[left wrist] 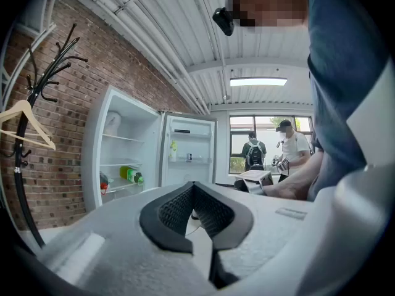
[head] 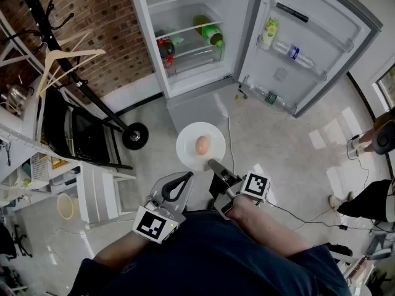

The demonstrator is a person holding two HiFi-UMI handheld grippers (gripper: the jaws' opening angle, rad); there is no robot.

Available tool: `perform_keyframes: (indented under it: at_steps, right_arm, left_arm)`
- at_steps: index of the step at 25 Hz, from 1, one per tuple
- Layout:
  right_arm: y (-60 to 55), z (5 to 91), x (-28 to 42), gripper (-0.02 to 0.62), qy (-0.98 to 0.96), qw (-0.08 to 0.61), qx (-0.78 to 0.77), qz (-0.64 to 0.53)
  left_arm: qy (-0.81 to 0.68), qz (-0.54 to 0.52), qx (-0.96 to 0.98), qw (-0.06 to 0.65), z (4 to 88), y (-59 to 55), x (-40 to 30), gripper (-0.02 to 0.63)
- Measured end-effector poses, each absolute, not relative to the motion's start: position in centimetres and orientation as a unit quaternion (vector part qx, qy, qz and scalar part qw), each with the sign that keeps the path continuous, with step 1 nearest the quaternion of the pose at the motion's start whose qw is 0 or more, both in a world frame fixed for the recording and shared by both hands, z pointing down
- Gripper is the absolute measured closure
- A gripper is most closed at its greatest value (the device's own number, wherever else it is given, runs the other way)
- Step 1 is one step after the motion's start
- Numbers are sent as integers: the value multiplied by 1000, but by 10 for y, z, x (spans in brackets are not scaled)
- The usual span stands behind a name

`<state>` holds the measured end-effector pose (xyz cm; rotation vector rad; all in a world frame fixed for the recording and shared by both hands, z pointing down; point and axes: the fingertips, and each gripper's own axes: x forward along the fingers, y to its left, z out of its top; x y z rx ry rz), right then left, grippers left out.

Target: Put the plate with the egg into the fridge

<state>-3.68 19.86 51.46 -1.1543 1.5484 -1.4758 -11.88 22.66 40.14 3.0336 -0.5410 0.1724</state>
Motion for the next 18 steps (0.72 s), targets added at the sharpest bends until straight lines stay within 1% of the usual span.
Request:
perform_keyframes:
  at_steps: [10, 15, 18]
  right_arm:
    - [202, 508, -41, 577, 606, 337, -441, -570]
    - [197, 507, -40, 575, 603, 355, -429, -572]
    - [195, 507, -37, 575, 607, 346, -430, -572]
  left_arm:
    - [-176, 54, 982, 31, 399, 229, -115, 615]
    - [-177, 55, 982, 32, 401, 228, -115, 615]
    - [-181, 58, 981, 35, 399, 225, -114, 615]
